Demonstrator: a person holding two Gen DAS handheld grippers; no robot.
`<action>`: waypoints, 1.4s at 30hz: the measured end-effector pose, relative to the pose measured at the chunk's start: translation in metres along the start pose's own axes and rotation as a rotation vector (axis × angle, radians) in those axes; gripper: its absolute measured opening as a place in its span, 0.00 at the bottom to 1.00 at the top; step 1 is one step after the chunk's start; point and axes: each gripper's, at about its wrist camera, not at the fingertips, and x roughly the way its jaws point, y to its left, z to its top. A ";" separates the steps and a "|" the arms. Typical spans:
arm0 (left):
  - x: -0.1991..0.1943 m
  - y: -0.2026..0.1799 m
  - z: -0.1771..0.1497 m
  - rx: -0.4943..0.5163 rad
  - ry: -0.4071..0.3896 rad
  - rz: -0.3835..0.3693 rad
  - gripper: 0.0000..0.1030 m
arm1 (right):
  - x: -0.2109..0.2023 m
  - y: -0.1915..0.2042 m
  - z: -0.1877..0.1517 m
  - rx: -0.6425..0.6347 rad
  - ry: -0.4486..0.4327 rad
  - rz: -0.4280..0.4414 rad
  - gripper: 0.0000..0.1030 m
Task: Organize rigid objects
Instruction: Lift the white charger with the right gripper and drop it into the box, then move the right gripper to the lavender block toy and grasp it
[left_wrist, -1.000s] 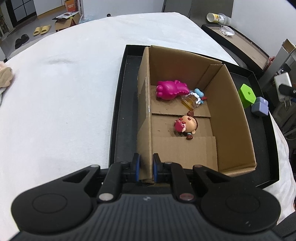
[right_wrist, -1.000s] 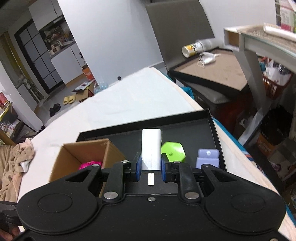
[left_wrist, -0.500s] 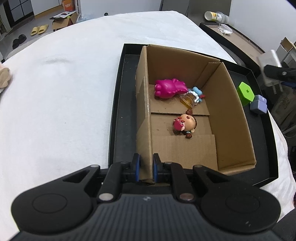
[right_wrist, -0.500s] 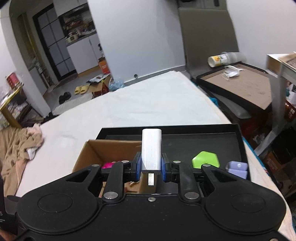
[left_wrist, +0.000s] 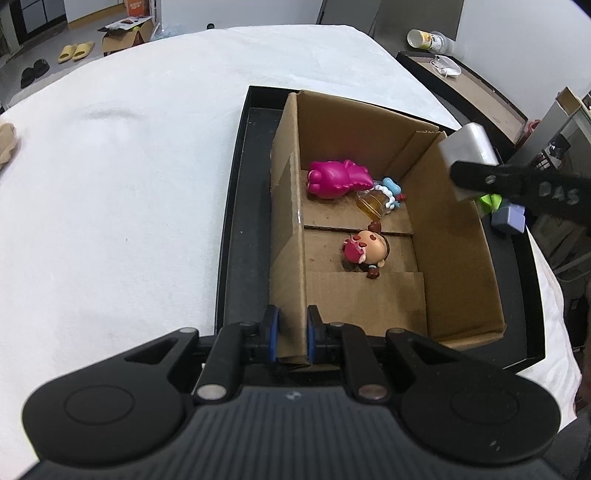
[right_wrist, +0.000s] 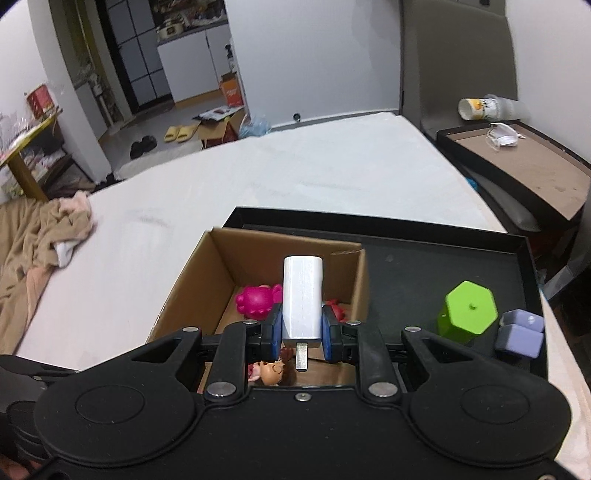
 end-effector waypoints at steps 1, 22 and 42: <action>0.000 0.001 0.000 -0.003 0.000 -0.001 0.14 | 0.003 0.003 0.000 -0.005 0.007 0.000 0.20; 0.002 0.007 0.002 -0.016 0.006 -0.018 0.14 | 0.008 0.017 0.001 -0.001 -0.024 0.044 0.34; -0.008 0.006 0.002 -0.022 -0.023 0.012 0.14 | -0.021 -0.034 0.007 0.088 -0.043 -0.027 0.54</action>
